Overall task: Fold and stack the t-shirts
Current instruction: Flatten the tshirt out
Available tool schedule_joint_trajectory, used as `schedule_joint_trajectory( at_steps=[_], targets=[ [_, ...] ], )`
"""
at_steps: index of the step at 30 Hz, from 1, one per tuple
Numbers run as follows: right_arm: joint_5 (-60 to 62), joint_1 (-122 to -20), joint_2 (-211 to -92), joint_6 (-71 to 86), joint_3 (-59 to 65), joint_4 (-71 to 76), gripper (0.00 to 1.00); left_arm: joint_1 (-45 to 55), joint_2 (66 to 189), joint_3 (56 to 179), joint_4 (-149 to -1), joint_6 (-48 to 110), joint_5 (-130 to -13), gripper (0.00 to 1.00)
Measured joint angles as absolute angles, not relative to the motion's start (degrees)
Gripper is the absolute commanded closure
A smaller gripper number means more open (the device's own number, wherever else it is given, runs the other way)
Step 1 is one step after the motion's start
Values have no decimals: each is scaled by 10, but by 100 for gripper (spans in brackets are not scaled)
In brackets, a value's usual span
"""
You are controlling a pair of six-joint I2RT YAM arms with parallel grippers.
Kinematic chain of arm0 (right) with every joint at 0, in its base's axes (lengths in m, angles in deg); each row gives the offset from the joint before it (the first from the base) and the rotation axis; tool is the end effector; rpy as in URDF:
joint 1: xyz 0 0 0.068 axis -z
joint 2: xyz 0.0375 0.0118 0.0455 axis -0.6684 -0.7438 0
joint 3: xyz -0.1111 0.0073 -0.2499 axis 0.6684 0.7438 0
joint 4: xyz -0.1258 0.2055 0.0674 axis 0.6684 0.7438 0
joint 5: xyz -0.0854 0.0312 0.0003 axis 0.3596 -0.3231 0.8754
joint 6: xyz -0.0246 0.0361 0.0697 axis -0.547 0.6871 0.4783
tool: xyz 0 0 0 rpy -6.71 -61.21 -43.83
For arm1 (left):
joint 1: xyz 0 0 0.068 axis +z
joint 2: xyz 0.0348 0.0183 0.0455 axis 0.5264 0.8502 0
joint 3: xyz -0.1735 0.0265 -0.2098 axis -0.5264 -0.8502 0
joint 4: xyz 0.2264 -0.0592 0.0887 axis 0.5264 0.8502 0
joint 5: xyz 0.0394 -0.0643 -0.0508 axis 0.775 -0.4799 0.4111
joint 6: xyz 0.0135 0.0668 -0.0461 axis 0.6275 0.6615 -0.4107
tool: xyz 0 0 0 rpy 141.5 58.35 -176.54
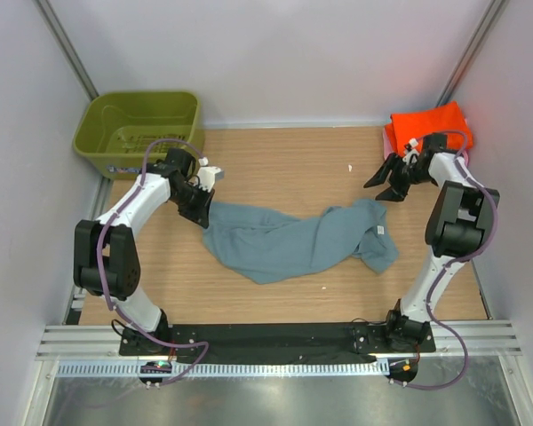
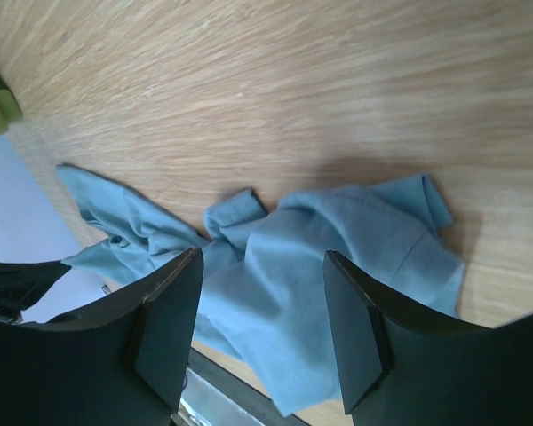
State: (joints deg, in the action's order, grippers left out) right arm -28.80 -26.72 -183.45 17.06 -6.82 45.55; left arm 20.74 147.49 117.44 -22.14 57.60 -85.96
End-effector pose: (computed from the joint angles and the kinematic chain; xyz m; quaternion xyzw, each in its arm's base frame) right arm 0.3967 -0.0632 0.1800 0.2023 0.9143 0.3156 0.1532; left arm 0.3096 -0.0885 0.2076 0.2490 0.9383 -0.1896 0.1469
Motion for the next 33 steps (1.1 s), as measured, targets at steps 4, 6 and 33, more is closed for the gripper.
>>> schedule_joint_trajectory(
  at_steps=[4,6,33],
  targets=[
    [-275,-278,-1876,150,-111,467,39,207,1475,1174,-222,575,-859,100],
    [-269,-283,-1898,139,-150,475,40,207,1475,1172,-224,575,-859,100],
    [-192,-361,-1883,81,-102,515,49,205,1470,1149,-245,573,-853,97]
  ],
)
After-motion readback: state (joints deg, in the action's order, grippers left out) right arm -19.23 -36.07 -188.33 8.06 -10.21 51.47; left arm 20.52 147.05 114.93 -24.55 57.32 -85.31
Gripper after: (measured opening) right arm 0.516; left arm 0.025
